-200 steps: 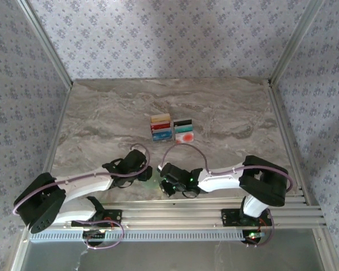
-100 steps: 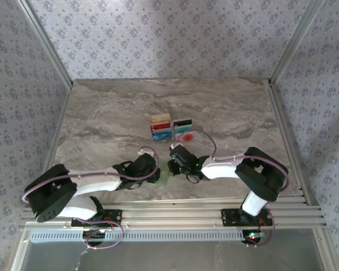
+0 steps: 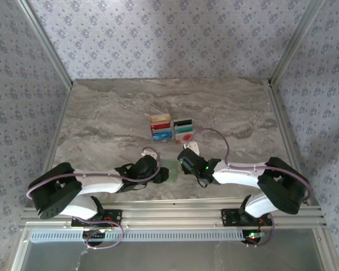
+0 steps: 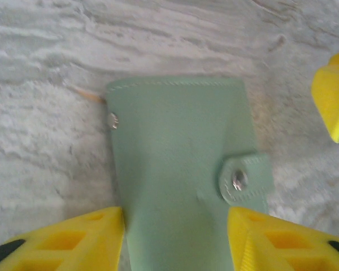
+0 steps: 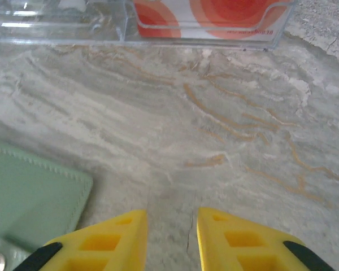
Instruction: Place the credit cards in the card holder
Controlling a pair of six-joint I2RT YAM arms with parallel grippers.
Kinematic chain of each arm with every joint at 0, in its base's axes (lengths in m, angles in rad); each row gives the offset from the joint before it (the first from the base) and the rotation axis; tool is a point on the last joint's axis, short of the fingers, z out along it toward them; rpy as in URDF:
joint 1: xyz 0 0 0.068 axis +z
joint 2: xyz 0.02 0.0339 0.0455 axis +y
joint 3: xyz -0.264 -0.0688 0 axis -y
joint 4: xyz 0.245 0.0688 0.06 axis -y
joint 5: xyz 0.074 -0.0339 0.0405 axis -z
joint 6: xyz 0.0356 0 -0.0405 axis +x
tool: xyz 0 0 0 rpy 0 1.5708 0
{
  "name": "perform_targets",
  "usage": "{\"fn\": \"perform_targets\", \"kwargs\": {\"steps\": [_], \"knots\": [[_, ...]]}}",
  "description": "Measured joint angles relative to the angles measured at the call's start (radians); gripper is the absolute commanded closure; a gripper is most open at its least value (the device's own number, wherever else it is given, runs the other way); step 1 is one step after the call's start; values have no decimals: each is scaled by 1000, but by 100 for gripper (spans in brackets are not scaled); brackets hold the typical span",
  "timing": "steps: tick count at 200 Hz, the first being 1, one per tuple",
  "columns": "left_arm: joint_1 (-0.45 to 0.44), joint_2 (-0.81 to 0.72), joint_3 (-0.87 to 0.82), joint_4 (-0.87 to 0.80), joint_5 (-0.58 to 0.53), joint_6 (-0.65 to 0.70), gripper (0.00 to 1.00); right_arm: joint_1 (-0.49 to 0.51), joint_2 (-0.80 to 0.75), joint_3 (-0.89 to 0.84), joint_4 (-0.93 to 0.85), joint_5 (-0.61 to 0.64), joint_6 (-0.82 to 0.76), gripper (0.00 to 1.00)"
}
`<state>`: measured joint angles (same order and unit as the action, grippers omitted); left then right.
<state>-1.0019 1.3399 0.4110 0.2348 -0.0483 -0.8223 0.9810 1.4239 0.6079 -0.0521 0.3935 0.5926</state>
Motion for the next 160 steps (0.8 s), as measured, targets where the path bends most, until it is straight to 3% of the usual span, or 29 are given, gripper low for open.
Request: {"fn": "perform_targets", "kwargs": {"steps": [35,70,116,160], "knots": [[2,-175,-13,-76,-3,16,43,69,-20,-2,-31,6,-6,61],[72,-256,-13,-140,11,48,50,99,-20,-13,-8,-41,-5,58],[180,-187,32,-199,85,101,60,140,-10,-16,3,-46,-5,54],[215,-14,147,-183,132,138,60,143,12,10,-1,-46,-6,51]]}}
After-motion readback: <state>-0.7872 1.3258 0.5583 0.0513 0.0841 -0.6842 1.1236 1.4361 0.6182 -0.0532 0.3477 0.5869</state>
